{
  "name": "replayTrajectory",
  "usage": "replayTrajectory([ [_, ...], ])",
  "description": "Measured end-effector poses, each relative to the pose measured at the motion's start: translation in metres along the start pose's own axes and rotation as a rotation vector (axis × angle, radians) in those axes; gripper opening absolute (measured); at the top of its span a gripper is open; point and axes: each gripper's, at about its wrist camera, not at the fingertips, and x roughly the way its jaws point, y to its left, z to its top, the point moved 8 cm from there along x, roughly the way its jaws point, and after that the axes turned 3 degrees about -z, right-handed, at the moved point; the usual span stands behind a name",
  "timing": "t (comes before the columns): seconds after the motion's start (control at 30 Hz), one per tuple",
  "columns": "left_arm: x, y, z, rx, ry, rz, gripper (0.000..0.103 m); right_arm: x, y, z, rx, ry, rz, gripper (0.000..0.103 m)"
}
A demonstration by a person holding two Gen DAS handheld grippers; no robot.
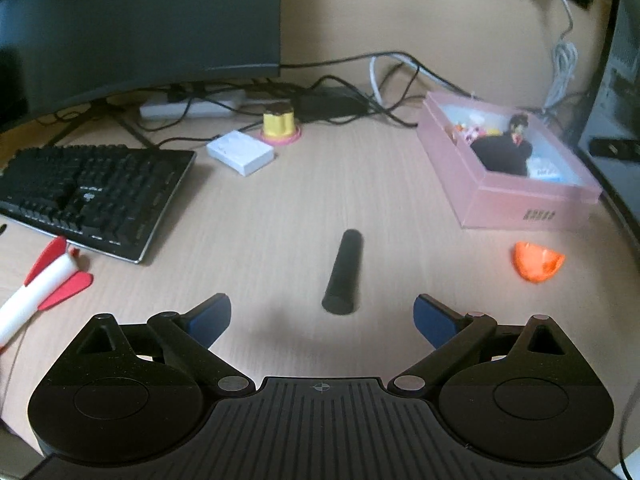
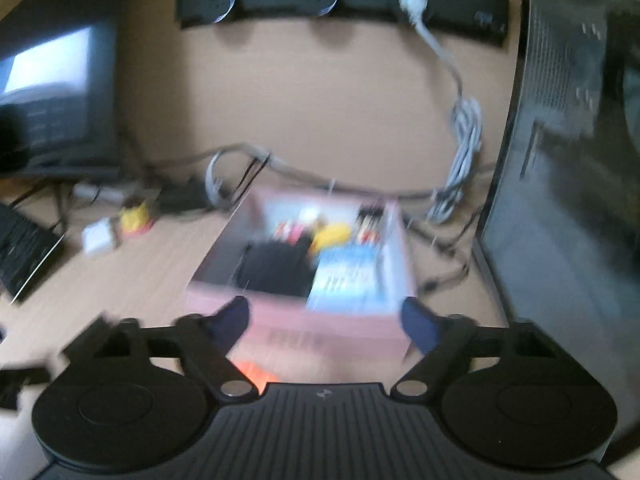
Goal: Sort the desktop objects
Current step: 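Lower keychain figure into the pink box and open the right tool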
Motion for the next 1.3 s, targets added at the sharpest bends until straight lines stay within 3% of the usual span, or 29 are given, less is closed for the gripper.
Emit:
replayTrajectory([
  [0.03, -0.002, -0.001, 0.002, -0.004, -0.005, -0.011, 0.101, 0.011, -0.003, 0.010, -0.006, 0.006, -0.019, 0.039],
  [0.07, -0.004, -0.002, 0.003, -0.005, -0.013, -0.024, 0.101, 0.021, -0.006, 0.021, -0.005, 0.008, -0.032, 0.036],
  [0.13, -0.006, -0.006, 0.007, -0.006, -0.027, -0.045, 0.101, 0.045, -0.012, 0.040, -0.001, 0.027, -0.043, 0.036],
  [0.3, -0.005, -0.002, 0.008, -0.042, -0.027, -0.079, 0.101, 0.131, -0.023, 0.071, 0.091, 0.195, -0.037, 0.036],
  [0.37, -0.003, 0.002, 0.008, -0.052, -0.023, -0.081, 0.101, 0.164, -0.024, 0.077, 0.103, 0.237, -0.076, 0.038],
  [0.63, 0.003, 0.024, 0.007, -0.104, -0.006, -0.044, 0.101, 0.242, -0.016, 0.066, -0.071, 0.355, -0.275, 0.040],
  [0.7, 0.006, 0.028, 0.006, -0.113, 0.002, -0.041, 0.101, 0.244, -0.019, 0.060, -0.058, 0.367, -0.274, 0.031],
  [0.83, 0.008, 0.035, 0.007, -0.131, -0.001, -0.042, 0.101, 0.212, -0.024, 0.071, -0.019, 0.280, -0.217, 0.031],
  [1.0, 0.015, 0.032, 0.012, -0.146, 0.006, -0.065, 0.101, 0.150, -0.024, 0.097, 0.124, 0.189, 0.008, 0.031],
  [1.17, 0.015, 0.018, 0.014, -0.100, 0.007, -0.084, 0.101, 0.145, -0.011, 0.106, 0.271, 0.206, 0.165, 0.031],
  [1.3, 0.010, 0.011, 0.008, -0.068, 0.011, -0.088, 0.101, 0.144, -0.014, 0.102, 0.281, 0.182, 0.075, 0.034],
])
